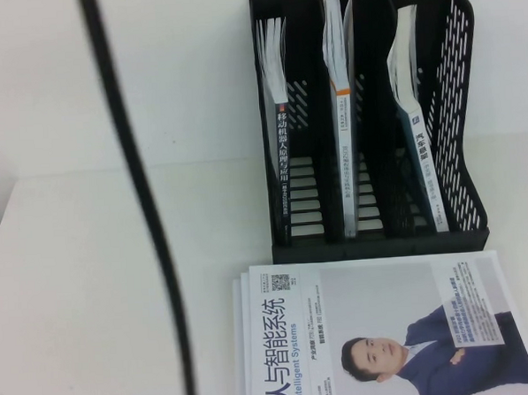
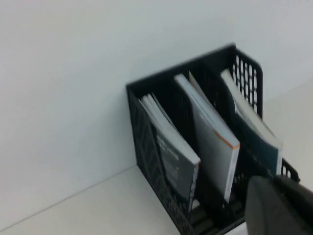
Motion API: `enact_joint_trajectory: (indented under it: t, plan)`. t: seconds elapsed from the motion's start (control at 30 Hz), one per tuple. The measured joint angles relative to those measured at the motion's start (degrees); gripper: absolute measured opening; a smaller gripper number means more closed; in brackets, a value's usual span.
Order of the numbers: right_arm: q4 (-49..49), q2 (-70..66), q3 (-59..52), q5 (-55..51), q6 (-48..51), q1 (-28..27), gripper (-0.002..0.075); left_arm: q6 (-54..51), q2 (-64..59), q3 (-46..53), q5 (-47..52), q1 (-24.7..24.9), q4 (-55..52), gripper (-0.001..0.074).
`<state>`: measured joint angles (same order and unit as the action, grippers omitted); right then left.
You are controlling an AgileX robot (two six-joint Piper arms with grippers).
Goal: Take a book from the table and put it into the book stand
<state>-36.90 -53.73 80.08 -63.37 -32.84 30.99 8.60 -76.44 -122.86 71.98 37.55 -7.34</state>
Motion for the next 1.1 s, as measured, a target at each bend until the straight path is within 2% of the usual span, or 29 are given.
enact_joint_trajectory:
  t: [0.1,0.2,0.37,0.67,0.83,1.1]
  plan:
    - [2.0,9.9,-9.0,2.9,-0.5,0.0,-0.0001,0.6,6.0,13.0,-7.5,-0.1,0.1,-0.0001]
    - [3.4,18.3,-18.5,6.5,-1.2,-0.3,-0.0002,3.0,14.3,27.4,-19.5,-0.1,0.2,-0.0002]
    - [4.4,27.5,-33.3,11.6,-1.7,-0.3,-0.0002,6.0,24.5,49.2,-34.8,-0.1,0.7,-0.0002]
    - [12.8,36.1,-53.5,26.4,-1.7,-0.3,-0.0002,7.5,34.0,76.9,-57.1,-1.0,-0.2,-0.0002]
    - [14.8,36.2,-58.9,31.2,-1.7,-0.3,-0.0002,9.4,40.8,87.1,-64.7,-8.1,0.1,-0.0002]
    - [16.0,36.2,-60.9,29.2,-1.7,-0.3,-0.0002,16.1,52.8,96.8,-65.2,-24.3,2.3,-0.0002]
